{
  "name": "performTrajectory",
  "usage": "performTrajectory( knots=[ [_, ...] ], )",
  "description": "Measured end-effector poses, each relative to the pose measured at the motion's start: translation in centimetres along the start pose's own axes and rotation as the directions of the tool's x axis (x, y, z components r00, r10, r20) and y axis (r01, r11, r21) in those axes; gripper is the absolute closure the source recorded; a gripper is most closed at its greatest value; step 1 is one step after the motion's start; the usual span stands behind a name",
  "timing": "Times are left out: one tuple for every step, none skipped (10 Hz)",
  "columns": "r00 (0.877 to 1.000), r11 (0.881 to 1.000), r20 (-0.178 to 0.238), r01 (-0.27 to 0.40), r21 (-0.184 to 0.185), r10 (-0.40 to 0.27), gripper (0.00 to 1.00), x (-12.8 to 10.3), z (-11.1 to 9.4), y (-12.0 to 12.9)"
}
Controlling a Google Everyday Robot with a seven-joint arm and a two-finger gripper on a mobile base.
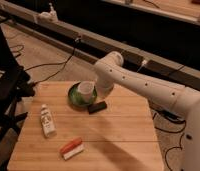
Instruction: Move the arm in a circular motion
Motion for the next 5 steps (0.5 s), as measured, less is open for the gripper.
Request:
performTrajectory(
  knots=[
    [1.0,1.0,0.007,-0.004,-0.022,0.004,1.0,-0.8,0.2,2.1],
    [1.0,0.998,0.006,-0.028,-0.049,0.029,1.0,-1.0,0.4,4.4],
    [0.998,0.993,0.001,-0.069,-0.095,0.07,1.0,-0.9,0.7,7.4],
    [0.991,0.98,-0.015,-0.136,-0.145,0.135,1.0,0.1,1.1,10.6],
    [0.982,0.966,-0.035,-0.19,-0.174,0.187,1.0,1.3,1.2,12.5]
  ],
)
